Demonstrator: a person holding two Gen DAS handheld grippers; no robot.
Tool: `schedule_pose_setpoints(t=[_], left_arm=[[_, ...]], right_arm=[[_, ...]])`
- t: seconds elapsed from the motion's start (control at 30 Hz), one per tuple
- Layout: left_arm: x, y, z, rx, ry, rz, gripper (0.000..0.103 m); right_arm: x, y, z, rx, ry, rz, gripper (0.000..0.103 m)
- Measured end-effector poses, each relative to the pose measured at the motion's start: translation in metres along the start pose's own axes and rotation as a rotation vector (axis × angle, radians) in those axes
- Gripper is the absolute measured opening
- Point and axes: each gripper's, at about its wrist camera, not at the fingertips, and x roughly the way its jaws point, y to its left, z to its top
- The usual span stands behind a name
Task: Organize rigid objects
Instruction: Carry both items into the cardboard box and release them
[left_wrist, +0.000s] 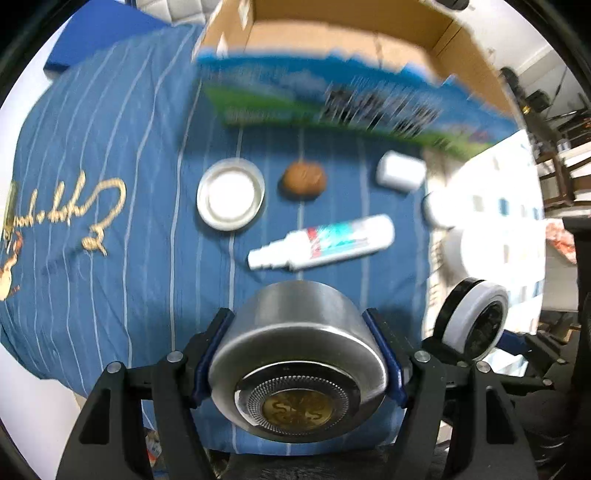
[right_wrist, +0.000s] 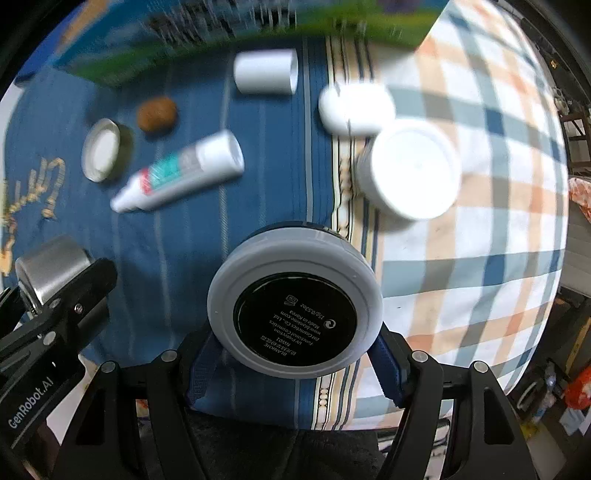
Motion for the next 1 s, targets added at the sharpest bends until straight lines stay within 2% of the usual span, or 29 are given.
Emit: schedule_pose_setpoints(t=[0.17, 0.2, 0.4, 0.43, 0.47, 0.5, 0.53, 0.6, 0.67, 0.8, 1.0], left_arm=[[-0.058, -0.011, 0.023, 0.018, -0.086, -0.055, 0.069], [-0.073, -0.012, 0.027, 0.025, -0.108, -0.066, 0.069], [-0.115, -0.030, 0.069, 0.074, -0.202, -0.108, 0.068], [-0.114, -0.034, 0.073, 0.079, -0.214, -0.112, 0.064], [-0.119, -0.035, 0.080, 0.085, -0.225, -0.119, 0.035], [-0.122, -0.036, 0.088, 0.092, -0.237, -0.137, 0.027], [-0.111, -0.039, 0.092, 0.097, -0.231, -0.140, 0.027], [-0.117, -0.041, 0.113, 0.101, -0.238, -0.192, 0.027], [-0.110, -0.042, 0.135, 0.109, -0.237, -0.200, 0.027], [-0.078, -0.033, 0.189, 0.063, -0.208, -0.150, 0.027], [-0.019, -0.042, 0.261, 0.058, -0.095, -0.073, 0.027]], right_arm=[[-0.057, -0.012, -0.003, 0.007, -0.097, 0.051, 0.074], [-0.059, -0.006, 0.006, 0.008, -0.108, 0.057, 0.074], [-0.115, 0.003, 0.023, 0.012, -0.209, 0.099, 0.074], [-0.125, 0.002, 0.026, 0.019, -0.229, 0.105, 0.074], [-0.135, 0.002, 0.030, 0.022, -0.249, 0.109, 0.074], [-0.143, 0.002, 0.033, 0.027, -0.265, 0.111, 0.074], [-0.145, 0.003, 0.037, 0.034, -0.278, 0.114, 0.074], [-0.155, 0.003, 0.047, 0.040, -0.309, 0.120, 0.074], [-0.160, 0.000, 0.058, 0.047, -0.327, 0.117, 0.074], [-0.159, -0.007, 0.092, 0.056, -0.337, 0.106, 0.074], [-0.152, -0.023, 0.168, 0.063, -0.316, 0.095, 0.074]])
